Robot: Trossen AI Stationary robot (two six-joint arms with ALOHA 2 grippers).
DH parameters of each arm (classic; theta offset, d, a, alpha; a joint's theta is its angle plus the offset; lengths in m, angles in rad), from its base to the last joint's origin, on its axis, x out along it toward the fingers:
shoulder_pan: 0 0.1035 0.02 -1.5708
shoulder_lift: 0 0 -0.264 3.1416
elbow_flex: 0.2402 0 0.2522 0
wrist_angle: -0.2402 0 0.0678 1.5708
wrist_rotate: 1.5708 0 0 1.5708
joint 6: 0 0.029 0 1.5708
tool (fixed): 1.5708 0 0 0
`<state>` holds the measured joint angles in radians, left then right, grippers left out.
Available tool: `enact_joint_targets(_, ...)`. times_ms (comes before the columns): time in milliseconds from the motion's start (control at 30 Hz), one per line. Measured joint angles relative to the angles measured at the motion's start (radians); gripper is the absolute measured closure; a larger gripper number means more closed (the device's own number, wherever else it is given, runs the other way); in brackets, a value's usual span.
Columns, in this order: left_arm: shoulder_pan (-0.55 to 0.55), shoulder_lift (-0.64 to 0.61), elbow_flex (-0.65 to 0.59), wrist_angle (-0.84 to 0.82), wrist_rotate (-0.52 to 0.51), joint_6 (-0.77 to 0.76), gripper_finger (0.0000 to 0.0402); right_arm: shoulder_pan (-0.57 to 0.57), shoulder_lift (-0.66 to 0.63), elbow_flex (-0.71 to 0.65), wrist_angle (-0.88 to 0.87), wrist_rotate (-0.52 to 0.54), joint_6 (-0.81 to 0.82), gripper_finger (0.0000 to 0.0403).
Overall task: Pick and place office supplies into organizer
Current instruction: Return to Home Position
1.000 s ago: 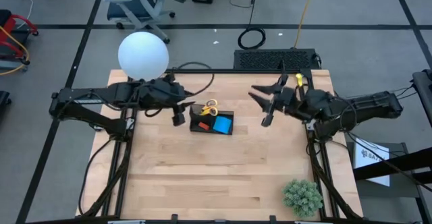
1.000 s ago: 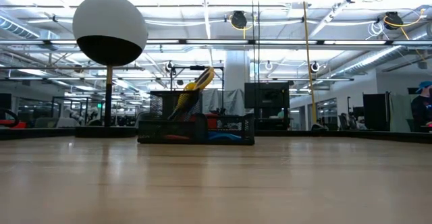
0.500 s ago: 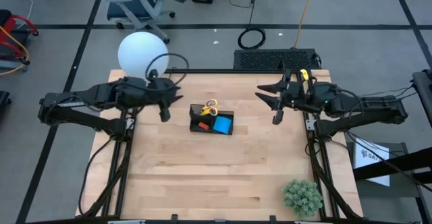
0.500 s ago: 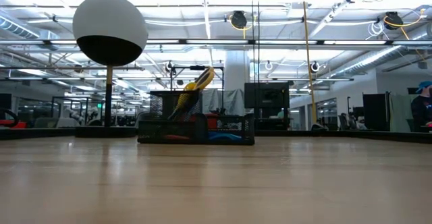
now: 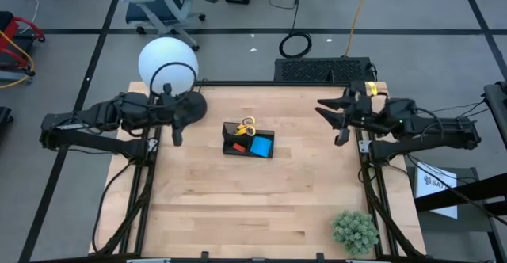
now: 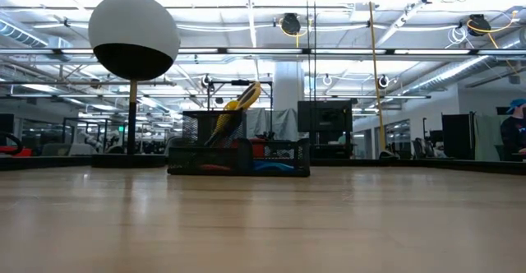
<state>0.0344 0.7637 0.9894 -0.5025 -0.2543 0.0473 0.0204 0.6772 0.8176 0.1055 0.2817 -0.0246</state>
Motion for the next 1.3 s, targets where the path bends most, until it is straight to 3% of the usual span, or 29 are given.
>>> enact_joint_targets(567,-0.007,-0.195,-0.139,0.024,0.023,-0.061,0.0247,0.001,-0.220,-0.151,0.073,-0.038,0.016,0.0298)
enact_joint_targets(800,-0.007,-0.293,-0.240,0.108,0.041,-0.082,0.0247,0.001,-0.297,-0.251,0.230,-0.124,0.011,0.0298)
enact_joint_targets(1000,-0.007,-0.356,-0.300,0.164,0.073,-0.088,0.0247,0.001,-0.372,-0.347,0.340,-0.128,0.001,0.0298)
enact_joint_targets(1300,-0.007,-0.436,-0.341,0.165,0.118,-0.083,0.0247,0.001,-0.500,-0.411,0.327,-0.128,0.015,0.0298)
